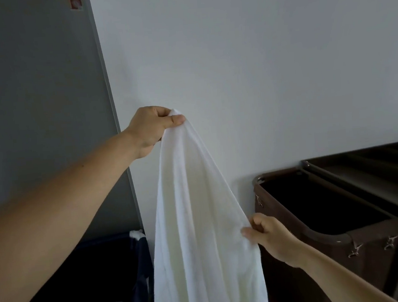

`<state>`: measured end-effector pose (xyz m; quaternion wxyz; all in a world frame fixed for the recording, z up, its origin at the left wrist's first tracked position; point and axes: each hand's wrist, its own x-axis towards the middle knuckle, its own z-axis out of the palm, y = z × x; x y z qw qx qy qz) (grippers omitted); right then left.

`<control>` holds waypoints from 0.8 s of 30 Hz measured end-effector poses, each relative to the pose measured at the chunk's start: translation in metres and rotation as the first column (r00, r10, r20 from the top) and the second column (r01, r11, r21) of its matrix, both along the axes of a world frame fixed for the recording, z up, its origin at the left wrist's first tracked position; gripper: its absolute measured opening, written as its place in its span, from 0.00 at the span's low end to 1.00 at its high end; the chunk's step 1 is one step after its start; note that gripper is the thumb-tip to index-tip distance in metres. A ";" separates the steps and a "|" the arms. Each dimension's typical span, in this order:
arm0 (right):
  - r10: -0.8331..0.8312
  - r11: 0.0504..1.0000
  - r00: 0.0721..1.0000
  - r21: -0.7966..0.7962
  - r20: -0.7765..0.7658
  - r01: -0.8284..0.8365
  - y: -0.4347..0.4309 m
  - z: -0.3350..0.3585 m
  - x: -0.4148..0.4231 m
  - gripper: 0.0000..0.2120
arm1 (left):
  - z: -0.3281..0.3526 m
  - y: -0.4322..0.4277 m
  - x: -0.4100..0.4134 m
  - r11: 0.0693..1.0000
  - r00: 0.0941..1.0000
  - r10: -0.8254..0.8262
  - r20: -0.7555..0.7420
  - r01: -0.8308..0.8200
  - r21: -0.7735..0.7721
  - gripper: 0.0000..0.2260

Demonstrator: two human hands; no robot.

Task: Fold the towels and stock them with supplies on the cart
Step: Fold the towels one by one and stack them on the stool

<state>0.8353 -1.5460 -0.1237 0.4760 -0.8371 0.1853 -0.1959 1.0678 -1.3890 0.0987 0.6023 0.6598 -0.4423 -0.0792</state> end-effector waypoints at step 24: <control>-0.169 0.984 0.971 -0.082 -0.169 0.157 -0.045 0.006 -0.012 0.05 | 0.005 0.046 0.032 0.951 0.995 0.023 -0.097 0.008 0.308 0.12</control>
